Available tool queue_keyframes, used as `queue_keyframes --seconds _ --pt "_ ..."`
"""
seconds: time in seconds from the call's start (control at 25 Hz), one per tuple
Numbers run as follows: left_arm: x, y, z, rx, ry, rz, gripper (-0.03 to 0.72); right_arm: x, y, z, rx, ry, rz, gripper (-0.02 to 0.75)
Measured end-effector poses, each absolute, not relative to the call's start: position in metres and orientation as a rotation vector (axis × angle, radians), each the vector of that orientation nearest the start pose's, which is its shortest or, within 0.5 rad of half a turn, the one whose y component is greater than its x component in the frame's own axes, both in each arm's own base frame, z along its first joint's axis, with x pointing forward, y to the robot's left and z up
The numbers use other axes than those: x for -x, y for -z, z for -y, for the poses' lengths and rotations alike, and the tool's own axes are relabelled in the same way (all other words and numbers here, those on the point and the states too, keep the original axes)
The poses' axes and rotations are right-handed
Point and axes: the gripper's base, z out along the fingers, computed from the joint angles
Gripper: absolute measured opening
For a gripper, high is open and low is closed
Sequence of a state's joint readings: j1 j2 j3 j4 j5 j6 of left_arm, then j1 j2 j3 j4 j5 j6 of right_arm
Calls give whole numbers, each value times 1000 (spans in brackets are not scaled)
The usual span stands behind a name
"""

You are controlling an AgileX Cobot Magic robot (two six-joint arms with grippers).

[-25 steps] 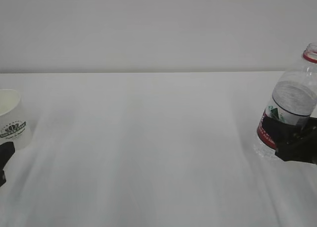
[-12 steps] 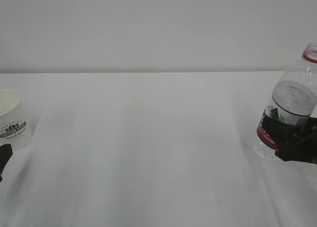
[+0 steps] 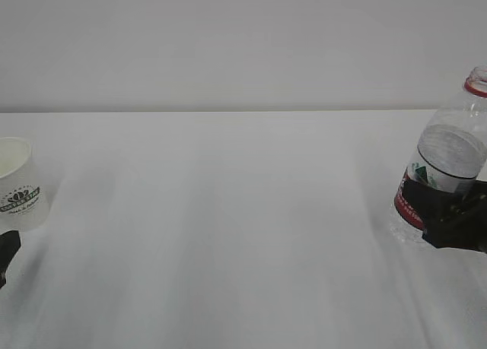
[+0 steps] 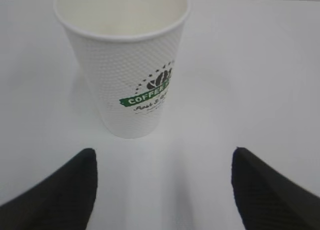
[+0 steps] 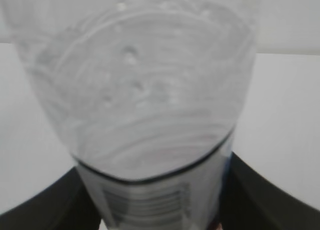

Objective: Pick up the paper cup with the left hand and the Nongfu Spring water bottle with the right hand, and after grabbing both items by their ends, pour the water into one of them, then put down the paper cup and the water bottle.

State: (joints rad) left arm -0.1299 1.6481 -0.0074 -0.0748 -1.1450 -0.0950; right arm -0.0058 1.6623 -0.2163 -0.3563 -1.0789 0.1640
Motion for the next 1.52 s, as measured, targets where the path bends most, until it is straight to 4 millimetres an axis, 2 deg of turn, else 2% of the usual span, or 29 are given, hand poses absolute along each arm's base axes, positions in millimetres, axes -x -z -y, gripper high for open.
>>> queue_keyframes --seconds 0.32,0.52,0.76,1.04,1.52 --pt "-173 -116 14 68 84 -1964 624 -221 -134 -27 218 -282 -1860 461" --pt "-184 -116 15 68 85 -1952 628 -221 -134 -27 218 -282 -1860 461" --pt "-199 -103 17 66 79 -1994 678 -221 -134 -27 218 -282 -1860 461" --pt "-210 -101 19 67 81 -1982 680 -221 -134 -27 218 -282 -1860 460" --pt "-210 -101 19 67 80 -1983 543 -221 -134 -27 218 -282 -1860 460"
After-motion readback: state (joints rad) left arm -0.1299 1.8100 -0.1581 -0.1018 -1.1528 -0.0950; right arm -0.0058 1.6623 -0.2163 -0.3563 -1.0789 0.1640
